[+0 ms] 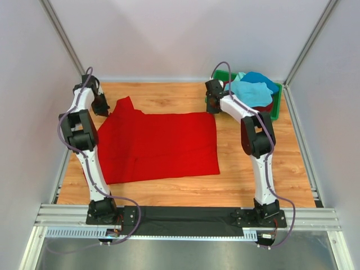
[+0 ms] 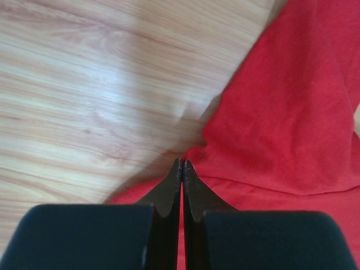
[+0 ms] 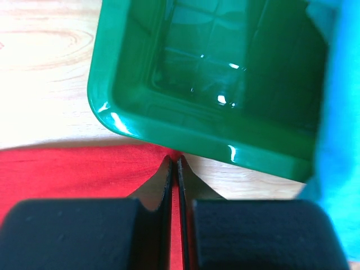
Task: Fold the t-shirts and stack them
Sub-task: Fold the tshirt
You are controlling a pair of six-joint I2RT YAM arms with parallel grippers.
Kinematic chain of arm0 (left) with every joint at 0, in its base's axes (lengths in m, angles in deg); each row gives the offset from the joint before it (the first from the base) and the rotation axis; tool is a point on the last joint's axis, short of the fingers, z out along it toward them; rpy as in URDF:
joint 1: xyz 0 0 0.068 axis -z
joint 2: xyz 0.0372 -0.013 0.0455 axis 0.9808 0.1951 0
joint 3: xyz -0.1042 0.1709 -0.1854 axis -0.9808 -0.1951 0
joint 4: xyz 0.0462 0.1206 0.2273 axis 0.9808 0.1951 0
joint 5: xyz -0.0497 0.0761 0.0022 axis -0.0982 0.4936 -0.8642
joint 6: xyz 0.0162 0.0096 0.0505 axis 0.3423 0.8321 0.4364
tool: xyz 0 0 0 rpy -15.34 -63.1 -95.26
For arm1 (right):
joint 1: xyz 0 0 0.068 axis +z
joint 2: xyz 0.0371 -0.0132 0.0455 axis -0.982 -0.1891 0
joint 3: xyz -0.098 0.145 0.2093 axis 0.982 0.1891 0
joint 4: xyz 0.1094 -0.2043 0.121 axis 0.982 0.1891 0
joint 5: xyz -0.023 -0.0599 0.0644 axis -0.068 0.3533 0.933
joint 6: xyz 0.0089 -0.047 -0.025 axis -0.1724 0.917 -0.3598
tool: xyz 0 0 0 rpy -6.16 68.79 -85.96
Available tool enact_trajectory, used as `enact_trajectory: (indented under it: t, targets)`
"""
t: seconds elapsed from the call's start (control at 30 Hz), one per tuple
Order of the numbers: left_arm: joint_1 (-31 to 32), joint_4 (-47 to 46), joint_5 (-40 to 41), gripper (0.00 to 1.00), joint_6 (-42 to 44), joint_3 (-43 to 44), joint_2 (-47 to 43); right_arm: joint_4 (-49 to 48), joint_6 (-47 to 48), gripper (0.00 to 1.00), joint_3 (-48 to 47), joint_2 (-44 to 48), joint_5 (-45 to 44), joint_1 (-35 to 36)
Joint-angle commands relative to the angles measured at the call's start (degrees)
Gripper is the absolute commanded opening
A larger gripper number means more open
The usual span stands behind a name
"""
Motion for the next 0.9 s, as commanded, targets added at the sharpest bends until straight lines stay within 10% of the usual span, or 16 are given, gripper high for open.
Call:
enact_trajectory:
  t: [0.0,0.87]
  targets:
    - [0.07,-0.74,0.66,0.0,-2.03,2.28,-4.8,-2.47,3.17,0.0,-0.77,4.06,0.32,-0.67]
    - [-0.19,-1.18,10.41,0.0,-9.33,-24.09,-25.55,8.16,-0.95,0.0,11.52,18.3,10.16,-0.94]
